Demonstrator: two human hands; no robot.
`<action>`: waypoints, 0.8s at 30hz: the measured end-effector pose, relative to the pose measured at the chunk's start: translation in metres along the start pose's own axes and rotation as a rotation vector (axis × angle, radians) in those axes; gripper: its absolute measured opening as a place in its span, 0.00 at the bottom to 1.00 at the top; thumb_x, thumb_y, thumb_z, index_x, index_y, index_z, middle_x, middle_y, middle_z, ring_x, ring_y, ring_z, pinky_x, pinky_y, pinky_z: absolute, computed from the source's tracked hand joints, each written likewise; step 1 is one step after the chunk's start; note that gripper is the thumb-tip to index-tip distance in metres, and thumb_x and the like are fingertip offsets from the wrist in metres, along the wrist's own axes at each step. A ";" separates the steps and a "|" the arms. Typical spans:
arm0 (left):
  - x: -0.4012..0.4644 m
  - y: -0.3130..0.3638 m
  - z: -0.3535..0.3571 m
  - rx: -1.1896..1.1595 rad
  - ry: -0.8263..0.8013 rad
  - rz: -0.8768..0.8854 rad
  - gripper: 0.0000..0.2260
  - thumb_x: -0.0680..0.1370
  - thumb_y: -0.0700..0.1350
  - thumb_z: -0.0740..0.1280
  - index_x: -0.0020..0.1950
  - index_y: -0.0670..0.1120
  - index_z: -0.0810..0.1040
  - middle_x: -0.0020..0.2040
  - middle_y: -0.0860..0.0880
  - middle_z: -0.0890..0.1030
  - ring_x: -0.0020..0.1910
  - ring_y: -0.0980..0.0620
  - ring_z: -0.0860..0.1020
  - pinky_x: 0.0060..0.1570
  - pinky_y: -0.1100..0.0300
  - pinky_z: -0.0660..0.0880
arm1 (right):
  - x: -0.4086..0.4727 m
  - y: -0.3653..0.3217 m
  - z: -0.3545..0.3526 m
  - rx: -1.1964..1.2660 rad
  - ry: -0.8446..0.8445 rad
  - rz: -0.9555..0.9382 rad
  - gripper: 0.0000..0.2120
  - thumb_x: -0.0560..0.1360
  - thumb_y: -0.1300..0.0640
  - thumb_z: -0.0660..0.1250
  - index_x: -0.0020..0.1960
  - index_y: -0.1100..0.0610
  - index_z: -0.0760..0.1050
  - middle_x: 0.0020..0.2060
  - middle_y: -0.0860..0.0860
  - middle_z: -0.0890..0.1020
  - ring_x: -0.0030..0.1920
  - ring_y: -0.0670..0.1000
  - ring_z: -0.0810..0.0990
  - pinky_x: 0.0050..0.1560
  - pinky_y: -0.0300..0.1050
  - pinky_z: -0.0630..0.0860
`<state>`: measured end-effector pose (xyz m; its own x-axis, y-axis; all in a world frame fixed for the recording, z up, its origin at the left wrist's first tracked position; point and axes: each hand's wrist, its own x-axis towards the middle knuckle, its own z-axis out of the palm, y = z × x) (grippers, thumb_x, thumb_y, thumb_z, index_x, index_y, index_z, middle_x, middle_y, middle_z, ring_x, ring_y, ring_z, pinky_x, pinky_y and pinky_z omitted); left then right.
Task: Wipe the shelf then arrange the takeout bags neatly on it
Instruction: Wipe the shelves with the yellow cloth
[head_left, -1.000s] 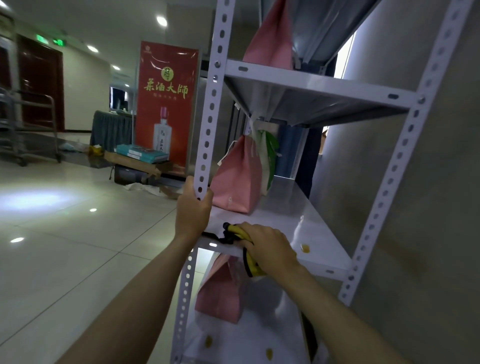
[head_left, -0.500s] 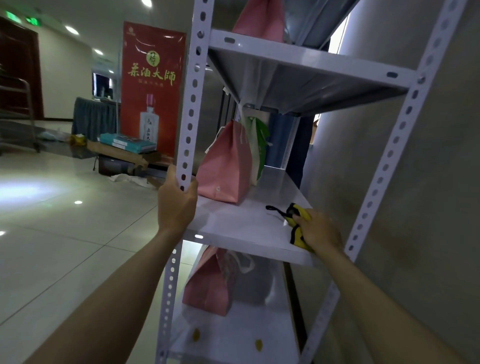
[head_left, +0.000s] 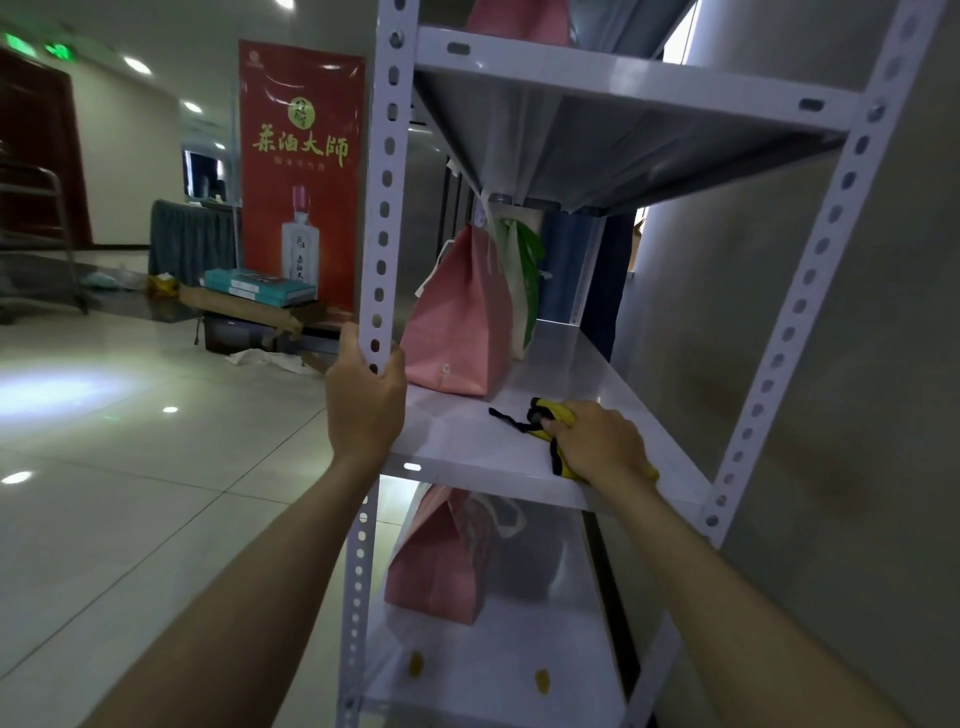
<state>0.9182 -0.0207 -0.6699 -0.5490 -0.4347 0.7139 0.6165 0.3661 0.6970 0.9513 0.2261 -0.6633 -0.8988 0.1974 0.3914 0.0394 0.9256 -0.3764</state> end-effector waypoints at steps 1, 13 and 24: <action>0.000 0.001 0.000 -0.008 -0.004 -0.001 0.06 0.81 0.43 0.67 0.55 0.48 0.71 0.41 0.58 0.77 0.36 0.59 0.79 0.36 0.58 0.79 | -0.001 -0.008 0.003 0.001 -0.007 -0.011 0.16 0.82 0.41 0.61 0.59 0.50 0.80 0.55 0.56 0.83 0.54 0.60 0.80 0.46 0.48 0.71; -0.001 -0.001 0.001 -0.044 -0.006 0.012 0.05 0.81 0.42 0.66 0.54 0.45 0.72 0.36 0.57 0.76 0.30 0.62 0.76 0.30 0.67 0.71 | 0.001 -0.079 0.046 -0.013 0.007 -0.085 0.16 0.82 0.45 0.60 0.60 0.54 0.78 0.56 0.57 0.82 0.55 0.59 0.79 0.47 0.48 0.70; -0.003 0.005 -0.002 -0.040 -0.037 0.051 0.05 0.81 0.41 0.65 0.55 0.46 0.70 0.38 0.56 0.76 0.31 0.62 0.76 0.30 0.67 0.74 | -0.016 -0.142 0.064 0.076 0.001 -0.257 0.08 0.82 0.52 0.61 0.51 0.51 0.79 0.40 0.50 0.81 0.41 0.54 0.81 0.44 0.49 0.78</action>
<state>0.9240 -0.0195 -0.6691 -0.5360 -0.3856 0.7510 0.6660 0.3535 0.6569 0.9319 0.0706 -0.6699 -0.8745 -0.0409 0.4833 -0.2235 0.9184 -0.3265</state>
